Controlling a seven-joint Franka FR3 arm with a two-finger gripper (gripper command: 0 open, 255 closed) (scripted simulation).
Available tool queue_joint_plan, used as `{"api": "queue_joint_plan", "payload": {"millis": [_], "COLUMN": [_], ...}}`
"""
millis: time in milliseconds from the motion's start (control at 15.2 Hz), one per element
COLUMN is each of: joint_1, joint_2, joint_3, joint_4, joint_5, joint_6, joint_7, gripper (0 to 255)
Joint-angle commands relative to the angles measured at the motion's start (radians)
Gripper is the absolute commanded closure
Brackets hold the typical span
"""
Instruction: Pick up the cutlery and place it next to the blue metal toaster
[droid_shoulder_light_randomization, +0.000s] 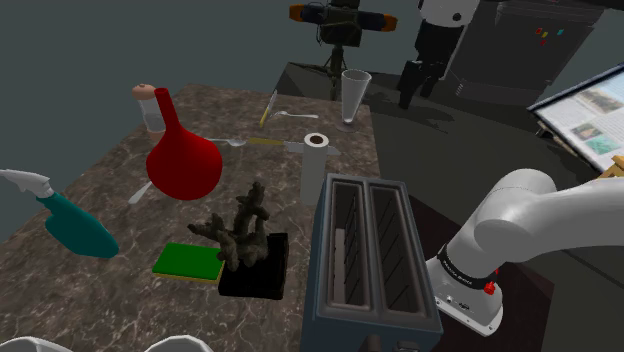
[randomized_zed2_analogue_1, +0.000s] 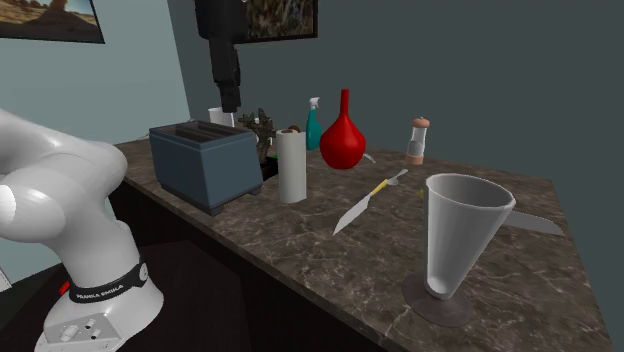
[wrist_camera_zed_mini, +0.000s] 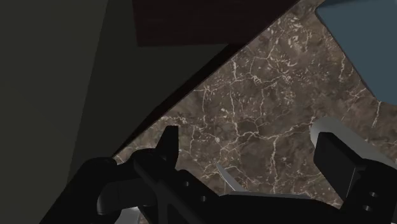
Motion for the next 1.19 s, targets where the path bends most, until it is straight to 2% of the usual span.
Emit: {"api": "queue_joint_plan", "payload": {"millis": [0, 528, 1122], "joint_1": [0.000, 0.050, 0.104], "joint_2": [0.000, 0.242, 0.561], "joint_3": [0.000, -0.057, -0.090], "joint_4": [0.000, -0.001, 0.099], "joint_5": [0.000, -0.022, -0.008], "joint_6": [0.000, 0.241, 0.456], "joint_7": [0.000, -0.171, -0.360], "gripper": [0, 0, 0]}}
